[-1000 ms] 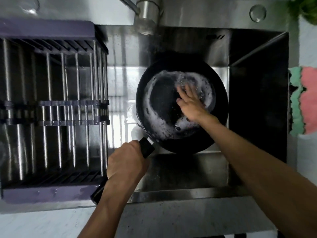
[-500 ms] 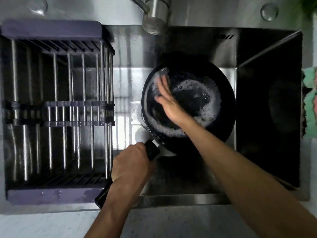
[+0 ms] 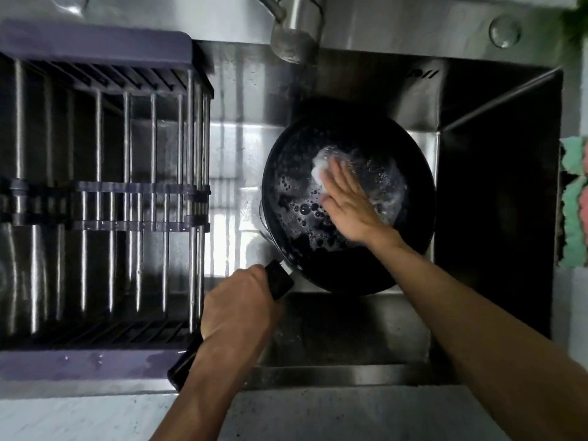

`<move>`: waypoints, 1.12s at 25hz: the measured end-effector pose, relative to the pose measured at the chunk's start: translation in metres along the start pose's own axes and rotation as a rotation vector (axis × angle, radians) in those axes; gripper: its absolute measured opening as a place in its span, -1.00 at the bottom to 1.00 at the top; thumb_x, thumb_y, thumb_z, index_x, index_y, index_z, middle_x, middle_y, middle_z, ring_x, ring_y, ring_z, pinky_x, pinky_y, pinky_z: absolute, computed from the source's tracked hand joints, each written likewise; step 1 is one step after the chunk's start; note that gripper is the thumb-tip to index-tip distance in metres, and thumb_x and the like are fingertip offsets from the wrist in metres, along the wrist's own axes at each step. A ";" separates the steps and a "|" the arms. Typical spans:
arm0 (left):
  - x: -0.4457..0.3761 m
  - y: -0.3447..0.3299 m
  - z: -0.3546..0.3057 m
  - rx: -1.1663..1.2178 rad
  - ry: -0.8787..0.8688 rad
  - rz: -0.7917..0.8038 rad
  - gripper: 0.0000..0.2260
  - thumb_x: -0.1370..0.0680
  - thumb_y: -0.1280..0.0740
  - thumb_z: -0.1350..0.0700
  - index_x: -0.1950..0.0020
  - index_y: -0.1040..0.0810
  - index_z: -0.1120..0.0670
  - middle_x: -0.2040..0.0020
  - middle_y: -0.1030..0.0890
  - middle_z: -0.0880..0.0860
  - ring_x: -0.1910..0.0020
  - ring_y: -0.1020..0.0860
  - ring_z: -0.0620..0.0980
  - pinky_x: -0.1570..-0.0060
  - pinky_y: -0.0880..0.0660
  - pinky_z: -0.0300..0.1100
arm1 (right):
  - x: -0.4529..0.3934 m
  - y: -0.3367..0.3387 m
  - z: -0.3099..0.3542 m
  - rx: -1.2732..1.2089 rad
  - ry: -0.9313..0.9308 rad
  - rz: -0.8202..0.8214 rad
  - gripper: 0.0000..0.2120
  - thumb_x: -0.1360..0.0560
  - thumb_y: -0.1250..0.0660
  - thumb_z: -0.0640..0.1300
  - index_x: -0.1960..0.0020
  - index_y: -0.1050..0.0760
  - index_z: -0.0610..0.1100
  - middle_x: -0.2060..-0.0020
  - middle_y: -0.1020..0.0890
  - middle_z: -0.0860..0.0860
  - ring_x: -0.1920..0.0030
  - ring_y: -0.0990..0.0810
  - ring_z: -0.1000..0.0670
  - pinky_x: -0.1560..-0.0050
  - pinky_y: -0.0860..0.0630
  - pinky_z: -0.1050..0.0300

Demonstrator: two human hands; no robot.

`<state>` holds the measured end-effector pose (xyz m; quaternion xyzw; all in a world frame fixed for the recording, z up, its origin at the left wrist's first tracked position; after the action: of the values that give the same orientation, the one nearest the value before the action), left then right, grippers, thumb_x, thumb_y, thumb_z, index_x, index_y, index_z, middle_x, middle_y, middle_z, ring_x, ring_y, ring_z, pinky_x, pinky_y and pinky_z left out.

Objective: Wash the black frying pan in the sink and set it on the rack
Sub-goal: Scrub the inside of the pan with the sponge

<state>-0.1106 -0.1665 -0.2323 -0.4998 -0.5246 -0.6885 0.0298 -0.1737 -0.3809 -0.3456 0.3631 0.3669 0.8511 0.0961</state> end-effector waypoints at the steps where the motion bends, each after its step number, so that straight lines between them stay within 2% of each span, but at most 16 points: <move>1: -0.001 0.000 -0.001 -0.005 -0.002 -0.003 -0.68 -0.52 -0.33 -0.08 -0.18 -0.46 0.05 -0.03 -0.60 0.05 0.03 -0.58 0.07 0.18 -0.40 -0.12 | 0.000 0.005 0.007 -0.010 0.075 0.012 -0.43 -0.70 0.05 0.04 -0.60 0.27 0.07 -0.57 0.34 0.05 -0.53 0.43 0.07 -0.56 0.34 -0.05; 2: -0.001 0.000 0.000 -0.007 -0.001 -0.012 -0.68 -0.52 -0.33 -0.08 -0.18 -0.46 0.05 -0.03 -0.60 0.05 0.03 -0.59 0.07 0.18 -0.39 -0.12 | 0.000 0.010 0.004 -0.017 0.068 0.002 -0.43 -0.71 0.06 0.03 -0.61 0.28 0.07 -0.57 0.35 0.05 -0.50 0.45 0.08 -0.54 0.35 -0.01; 4: 0.001 0.002 0.001 0.007 0.004 -0.012 -0.70 -0.52 -0.33 -0.06 -0.18 -0.47 0.06 -0.02 -0.60 0.06 0.03 -0.59 0.08 0.19 -0.38 -0.12 | 0.032 0.013 -0.013 -0.015 -0.151 0.011 -0.43 -0.71 0.07 0.06 -0.61 0.28 0.07 -0.56 0.35 0.07 -0.47 0.46 0.08 -0.49 0.39 0.04; 5: 0.002 0.003 0.001 0.017 0.004 -0.008 -0.70 -0.52 -0.33 -0.04 -0.18 -0.47 0.06 -0.02 -0.60 0.06 0.04 -0.59 0.09 0.19 -0.39 -0.12 | 0.054 -0.003 -0.009 -0.053 -0.204 0.081 -0.44 -0.71 0.07 0.06 -0.62 0.24 0.05 -0.55 0.34 0.09 -0.49 0.45 0.05 -0.45 0.40 0.07; 7: 0.001 0.001 0.001 0.019 0.013 0.004 -0.71 -0.51 -0.34 -0.03 -0.17 -0.47 0.07 0.01 -0.60 0.06 0.06 -0.59 0.10 0.19 -0.40 -0.12 | 0.079 -0.036 0.024 -0.205 -0.115 0.270 -0.49 -0.72 0.04 0.01 -0.63 0.04 -0.02 -0.58 0.24 0.11 -0.55 0.38 0.02 -0.42 0.36 0.12; 8: 0.000 0.002 0.000 0.020 0.017 0.001 -0.71 -0.50 -0.35 -0.03 -0.16 -0.48 0.07 0.02 -0.60 0.06 0.06 -0.59 0.10 0.20 -0.39 -0.12 | 0.077 -0.039 0.030 -0.276 -0.081 0.303 -0.51 -0.72 0.03 0.00 -0.62 -0.02 -0.01 -0.59 0.21 0.11 -0.56 0.35 0.03 -0.47 0.33 0.10; 11: 0.003 0.005 0.001 0.041 0.034 0.012 -0.70 -0.49 -0.36 -0.01 -0.16 -0.49 0.09 0.00 -0.60 0.08 0.04 -0.59 0.13 0.19 -0.38 -0.11 | 0.086 -0.025 -0.005 -0.168 -0.264 0.320 -0.50 -0.71 0.06 0.05 -0.63 0.03 0.06 -0.62 0.19 0.05 -0.59 0.29 0.03 -0.54 0.27 0.02; 12: 0.002 0.006 0.002 0.048 0.036 0.015 -0.69 -0.48 -0.36 0.00 -0.16 -0.49 0.09 0.00 -0.60 0.09 0.02 -0.59 0.14 0.18 -0.38 -0.11 | 0.096 -0.031 -0.005 -0.099 -0.268 0.375 -0.49 -0.71 0.07 0.04 -0.63 0.02 0.01 -0.63 0.14 -0.01 -0.60 0.24 0.00 -0.54 0.25 0.05; 13: 0.002 0.005 0.001 0.052 0.041 0.019 -0.69 -0.47 -0.36 0.02 -0.16 -0.49 0.09 0.00 -0.60 0.09 0.02 -0.59 0.15 0.18 -0.38 -0.11 | 0.104 -0.044 0.010 -0.088 -0.192 0.448 -0.50 -0.71 0.07 0.03 -0.63 0.00 -0.04 -0.63 0.11 -0.03 -0.60 0.21 0.00 -0.53 0.25 0.10; 14: 0.001 0.004 0.001 0.052 0.048 0.024 -0.70 -0.46 -0.36 0.04 -0.16 -0.49 0.09 0.01 -0.60 0.10 0.03 -0.59 0.16 0.18 -0.39 -0.11 | 0.112 -0.054 0.032 -0.178 -0.118 0.508 -0.50 -0.72 0.07 0.03 -0.63 0.01 -0.04 -0.62 0.11 0.00 -0.60 0.21 0.03 -0.52 0.25 0.14; 16: 0.000 0.004 0.003 0.068 0.061 0.017 -0.71 -0.46 -0.36 0.04 -0.14 -0.50 0.09 0.05 -0.60 0.10 0.07 -0.59 0.16 0.19 -0.40 -0.11 | 0.107 -0.051 0.046 -0.327 -0.067 0.493 -0.52 -0.72 0.08 0.06 -0.62 0.01 0.07 -0.61 0.13 0.13 -0.58 0.24 0.11 -0.52 0.28 0.13; 19: 0.001 0.005 0.004 0.085 0.059 0.012 -0.72 -0.46 -0.36 0.05 -0.13 -0.50 0.10 0.11 -0.56 0.08 0.17 -0.53 0.13 0.22 -0.40 -0.10 | 0.119 -0.036 0.024 -0.113 -0.137 0.436 -0.53 -0.72 0.07 0.03 -0.62 -0.05 0.04 -0.62 0.04 0.09 -0.59 0.13 0.11 -0.47 0.22 0.25; 22: 0.000 0.004 0.002 0.092 0.061 0.026 -0.71 -0.45 -0.37 0.03 -0.12 -0.50 0.10 0.13 -0.53 0.06 0.15 -0.55 0.13 0.22 -0.40 -0.10 | 0.125 -0.049 0.052 -0.358 -0.038 0.485 -0.52 -0.72 0.07 0.01 -0.62 -0.02 -0.02 -0.60 0.02 0.11 -0.58 0.11 0.16 -0.50 0.21 0.26; 24: 0.002 0.002 0.003 0.118 0.068 0.040 -0.71 -0.45 -0.37 0.00 -0.10 -0.50 0.10 0.18 -0.48 0.03 0.19 -0.50 0.10 0.22 -0.41 -0.10 | 0.118 -0.041 0.037 -0.228 -0.087 0.425 -0.52 -0.72 0.08 0.03 -0.62 -0.03 -0.01 -0.62 0.07 0.06 -0.59 0.17 0.11 -0.50 0.28 0.22; 26: 0.001 0.002 0.008 0.131 0.084 0.040 -0.71 -0.45 -0.38 0.00 -0.10 -0.49 0.10 0.20 -0.46 0.02 0.21 -0.46 0.08 0.23 -0.41 -0.10 | 0.119 -0.036 0.024 -0.136 -0.148 0.395 -0.53 -0.72 0.09 0.04 -0.61 -0.10 -0.01 -0.61 -0.03 0.08 -0.60 0.08 0.09 -0.45 0.19 0.31; 28: 0.000 0.002 0.004 0.113 0.070 0.039 -0.72 -0.45 -0.37 0.00 -0.10 -0.49 0.09 0.19 -0.46 0.02 0.20 -0.47 0.10 0.22 -0.40 -0.09 | 0.118 -0.042 0.049 -0.356 -0.070 0.447 -0.55 -0.73 0.08 0.02 -0.60 -0.13 -0.01 -0.57 -0.12 0.15 -0.57 0.00 0.15 -0.42 0.11 0.39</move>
<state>-0.1069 -0.1647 -0.2312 -0.4831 -0.5516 -0.6740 0.0895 -0.2291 -0.2729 -0.2869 0.4416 0.1193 0.8890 -0.0190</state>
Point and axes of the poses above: each hand's wrist, its own x-axis away from the middle knuckle, its own y-axis out of the back of the hand, z = x × y, the point moved 9 cm from there along -x, towards the middle knuckle
